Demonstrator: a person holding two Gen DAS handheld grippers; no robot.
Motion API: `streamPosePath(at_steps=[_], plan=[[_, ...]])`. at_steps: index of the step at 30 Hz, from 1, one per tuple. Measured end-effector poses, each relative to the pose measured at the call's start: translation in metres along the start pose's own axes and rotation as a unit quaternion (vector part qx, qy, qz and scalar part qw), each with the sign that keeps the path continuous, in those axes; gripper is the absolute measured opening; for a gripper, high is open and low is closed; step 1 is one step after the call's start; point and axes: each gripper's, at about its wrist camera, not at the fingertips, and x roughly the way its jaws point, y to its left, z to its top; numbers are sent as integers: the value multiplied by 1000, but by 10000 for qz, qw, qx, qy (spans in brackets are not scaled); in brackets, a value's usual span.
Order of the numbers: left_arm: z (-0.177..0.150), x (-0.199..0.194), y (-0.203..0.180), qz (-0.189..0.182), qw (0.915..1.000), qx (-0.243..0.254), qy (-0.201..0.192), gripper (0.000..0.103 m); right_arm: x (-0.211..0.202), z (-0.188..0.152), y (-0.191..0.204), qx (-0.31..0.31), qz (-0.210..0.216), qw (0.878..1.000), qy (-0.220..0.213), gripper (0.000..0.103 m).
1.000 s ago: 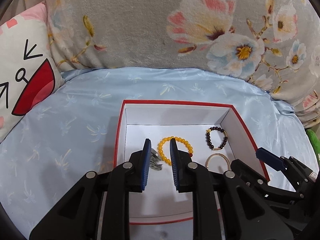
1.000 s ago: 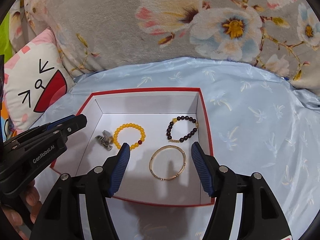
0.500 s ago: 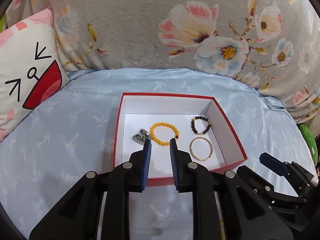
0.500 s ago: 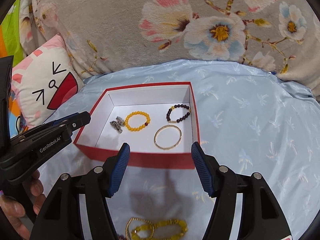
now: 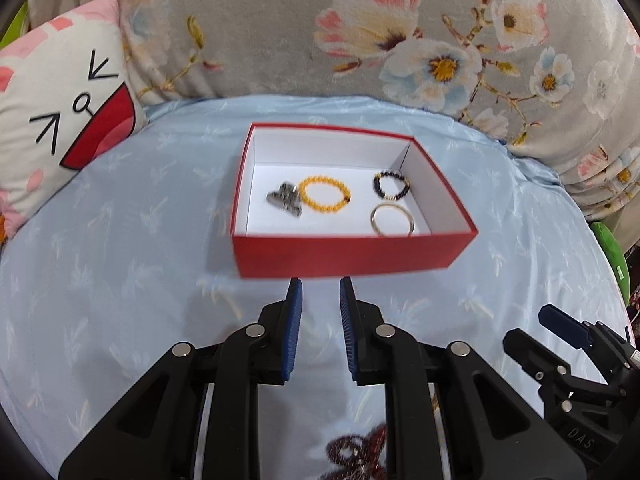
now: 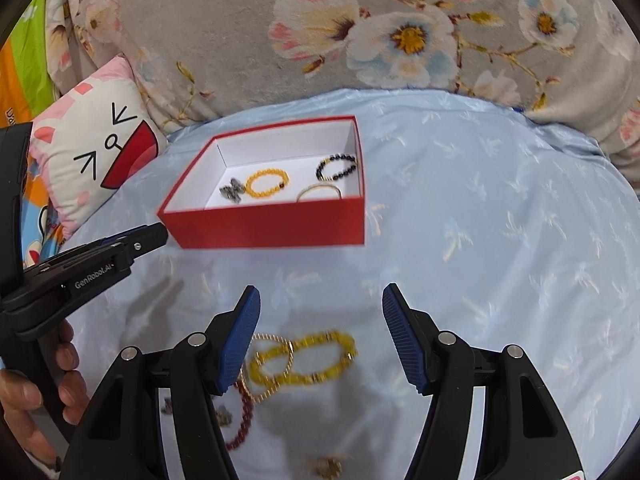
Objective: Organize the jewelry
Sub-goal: 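Grasp the dark red bead bracelet with the left tool while the right tool grasps the gold flower charm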
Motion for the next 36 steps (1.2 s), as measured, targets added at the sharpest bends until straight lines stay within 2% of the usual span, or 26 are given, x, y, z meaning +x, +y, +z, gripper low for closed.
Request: streamPosePath(at_steps=[7, 16, 17, 18, 19, 20, 26, 33, 36], plan=[[-46, -6, 7, -80, 9992, -32, 385, 21, -8, -46, -14, 168, -8, 9992, 353, 61], [-89, -19, 0, -221, 9979, 39, 606, 24, -18, -87, -14, 77, -129, 9982, 574, 56], [-92, -20, -1, -243, 9978, 40, 617, 25, -17, -90, -14, 79, -121, 9980, 612, 55], [-97, -21, -2, -242, 9977, 45, 629, 31, -17, -93, -14, 80, -113, 9979, 640, 55], [-100, -22, -3, -224, 9978, 52, 627, 38, -17, -95, -13, 79, -115, 9977, 656, 55], [-103, -22, -4, -215, 9978, 71, 620, 38, -17, -98, -12, 74, -115, 9976, 672, 55], [-112, -22, -6, -252, 9973, 72, 681, 38, -13, -103, -4, -78, -191, 9975, 670, 48], [-116, -20, -6, -238, 9971, 59, 727, 38, -8, -103, -4, -91, -151, 9973, 711, 46], [-118, -18, -7, -256, 9968, 88, 758, 38, -5, -103, -3, -88, -130, 9970, 760, 38]])
